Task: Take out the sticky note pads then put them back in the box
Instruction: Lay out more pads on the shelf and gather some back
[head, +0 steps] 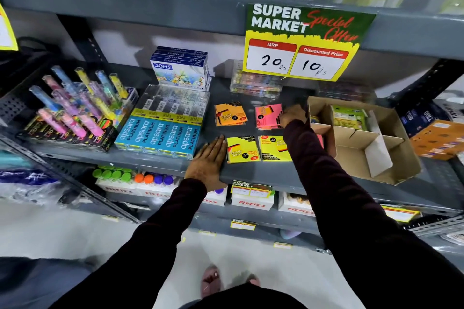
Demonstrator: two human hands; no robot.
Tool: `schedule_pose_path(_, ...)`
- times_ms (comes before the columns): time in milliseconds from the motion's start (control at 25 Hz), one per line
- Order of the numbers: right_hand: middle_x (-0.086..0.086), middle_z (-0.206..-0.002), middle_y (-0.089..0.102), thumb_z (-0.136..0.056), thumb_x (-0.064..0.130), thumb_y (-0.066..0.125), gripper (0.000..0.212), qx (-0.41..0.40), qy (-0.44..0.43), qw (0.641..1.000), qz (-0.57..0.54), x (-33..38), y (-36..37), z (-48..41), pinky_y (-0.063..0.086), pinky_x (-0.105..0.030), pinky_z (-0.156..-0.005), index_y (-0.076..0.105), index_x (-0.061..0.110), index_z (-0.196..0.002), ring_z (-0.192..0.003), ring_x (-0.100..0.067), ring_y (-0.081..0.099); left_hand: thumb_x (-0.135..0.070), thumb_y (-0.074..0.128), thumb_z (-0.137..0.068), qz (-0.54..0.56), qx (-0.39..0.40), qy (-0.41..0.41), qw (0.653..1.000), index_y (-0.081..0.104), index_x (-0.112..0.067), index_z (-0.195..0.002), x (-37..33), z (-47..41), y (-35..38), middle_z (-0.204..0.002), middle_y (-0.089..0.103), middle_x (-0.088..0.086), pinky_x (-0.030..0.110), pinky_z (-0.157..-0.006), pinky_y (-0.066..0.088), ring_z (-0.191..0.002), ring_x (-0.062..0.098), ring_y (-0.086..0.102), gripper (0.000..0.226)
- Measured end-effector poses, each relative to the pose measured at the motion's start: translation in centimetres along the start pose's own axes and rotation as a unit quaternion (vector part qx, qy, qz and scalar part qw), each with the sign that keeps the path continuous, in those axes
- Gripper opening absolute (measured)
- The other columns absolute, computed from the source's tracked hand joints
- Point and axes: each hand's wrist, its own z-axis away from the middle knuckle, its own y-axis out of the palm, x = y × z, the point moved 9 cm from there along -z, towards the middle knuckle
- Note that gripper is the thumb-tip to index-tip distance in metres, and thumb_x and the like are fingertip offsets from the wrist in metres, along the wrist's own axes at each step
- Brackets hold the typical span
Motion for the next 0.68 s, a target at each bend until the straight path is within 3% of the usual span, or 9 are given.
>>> schedule_pose_path(80,-0.023,-0.133,0.058,-0.092,0.001,0.053,0.032,-0.004,-0.001,1.0,0.031,0.2,-0.2,0.5,0.045,-0.038,-0.102,0.057,-0.006,-0.123,-0.126,-0.035,0.054,-0.06,0.062,-0.069,0.002,-0.001,-0.003,1.0,-0.007,-0.008,-0.145,-0.1,0.0,-0.1,-0.158,-0.005,0.007,0.037,-0.118,0.002,-0.145,0.02,0.0,0.115)
schedule_pose_path(200,-0.026,-0.128,0.059,-0.091,-0.001,0.051,0.032,-0.032,-0.056,0.993,0.101,1.0,-1.3,1.8,0.046,-0.041,-0.099,0.057,-0.006,-0.122,-0.121,-0.039,0.056,-0.057,0.069,-0.064,0.009,-0.01,-0.006,1.0,0.001,-0.007,-0.146,0.0,0.0,-0.3,-0.158,0.003,0.008,0.038,-0.118,0.008,-0.145,0.022,0.008,0.117)
schedule_pose_path(360,-0.018,-0.122,0.065,-0.084,0.026,0.07,0.046,0.078,-0.108,0.972,0.193,0.2,2.0,5.0,0.05,-0.036,-0.094,0.059,-0.002,-0.118,-0.115,-0.033,0.061,-0.053,0.076,-0.061,0.003,-0.01,-0.004,1.0,0.006,-0.005,-0.146,-0.1,0.1,-0.2,-0.157,0.007,0.011,0.039,-0.118,0.01,-0.144,0.025,0.012,0.12)
schedule_pose_path(600,-0.017,-0.129,0.058,-0.076,0.037,0.076,0.062,0.108,-0.057,0.978,0.168,-1.3,3.0,6.2,0.047,-0.037,-0.099,0.055,0.0,-0.121,-0.124,-0.033,0.052,-0.055,0.072,-0.065,0.002,-0.012,-0.007,1.0,0.002,-0.005,-0.146,-0.3,0.4,-0.6,-0.158,0.002,0.01,0.037,-0.117,0.008,-0.145,0.023,0.007,0.118)
schedule_pose_path(680,-0.02,-0.13,0.057,-0.08,0.034,0.073,0.057,0.093,-0.058,0.985,0.135,-1.2,2.2,6.0,0.046,-0.037,-0.099,0.054,-0.001,-0.121,-0.124,-0.035,0.051,-0.059,0.068,-0.068,-0.009,-0.005,-0.013,1.0,-0.004,-0.006,-0.145,-0.2,0.3,-0.3,-0.158,-0.003,0.009,0.035,-0.117,0.003,-0.145,0.022,0.002,0.118)
